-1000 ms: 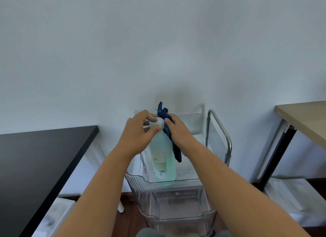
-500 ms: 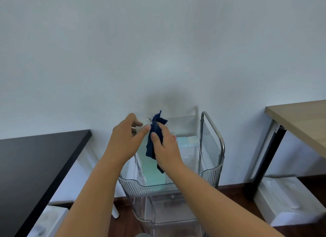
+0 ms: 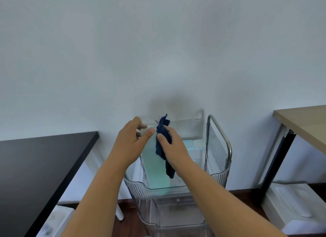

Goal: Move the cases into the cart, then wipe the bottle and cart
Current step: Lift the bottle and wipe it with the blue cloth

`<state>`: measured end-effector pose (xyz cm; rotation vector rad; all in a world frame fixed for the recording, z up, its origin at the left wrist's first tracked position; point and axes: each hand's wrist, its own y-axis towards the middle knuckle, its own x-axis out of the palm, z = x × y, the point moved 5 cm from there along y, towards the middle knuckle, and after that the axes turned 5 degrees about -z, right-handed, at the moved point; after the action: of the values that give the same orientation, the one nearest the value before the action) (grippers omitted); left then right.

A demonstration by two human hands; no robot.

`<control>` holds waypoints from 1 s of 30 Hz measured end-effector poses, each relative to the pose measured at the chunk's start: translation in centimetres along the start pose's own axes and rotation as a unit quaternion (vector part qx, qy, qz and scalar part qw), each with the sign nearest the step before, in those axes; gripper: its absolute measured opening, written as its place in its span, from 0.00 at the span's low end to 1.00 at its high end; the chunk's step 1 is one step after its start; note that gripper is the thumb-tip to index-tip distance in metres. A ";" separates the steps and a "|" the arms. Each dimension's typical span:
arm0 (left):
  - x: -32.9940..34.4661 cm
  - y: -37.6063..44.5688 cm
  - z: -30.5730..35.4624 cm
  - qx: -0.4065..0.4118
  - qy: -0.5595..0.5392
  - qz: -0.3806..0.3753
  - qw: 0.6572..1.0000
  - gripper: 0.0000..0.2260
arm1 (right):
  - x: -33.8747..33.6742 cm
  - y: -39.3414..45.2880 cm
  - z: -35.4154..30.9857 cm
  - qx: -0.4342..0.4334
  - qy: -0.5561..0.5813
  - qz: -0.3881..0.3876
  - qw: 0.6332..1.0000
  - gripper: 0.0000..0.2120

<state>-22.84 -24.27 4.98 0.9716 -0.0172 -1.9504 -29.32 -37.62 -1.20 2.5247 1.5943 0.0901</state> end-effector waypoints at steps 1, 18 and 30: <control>0.0 -0.1 0.3 0.006 0.016 0.014 1.000 0.13 | 0.2 -0.6 0.3 -0.012 0.001 0.010 1.000 0.16; -1.6 0.1 -0.2 -0.005 -0.024 -0.042 0.999 0.05 | -0.4 -0.3 1.6 0.084 0.180 -0.011 0.980 0.12; -1.4 -0.9 0.6 -0.013 -0.070 -0.011 0.997 0.06 | 1.4 1.1 -1.3 0.048 0.140 0.001 0.989 0.11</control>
<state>-23.49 -22.97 5.95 0.8208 -0.0615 -2.0305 -27.87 -36.67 0.24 2.6845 1.7321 0.3952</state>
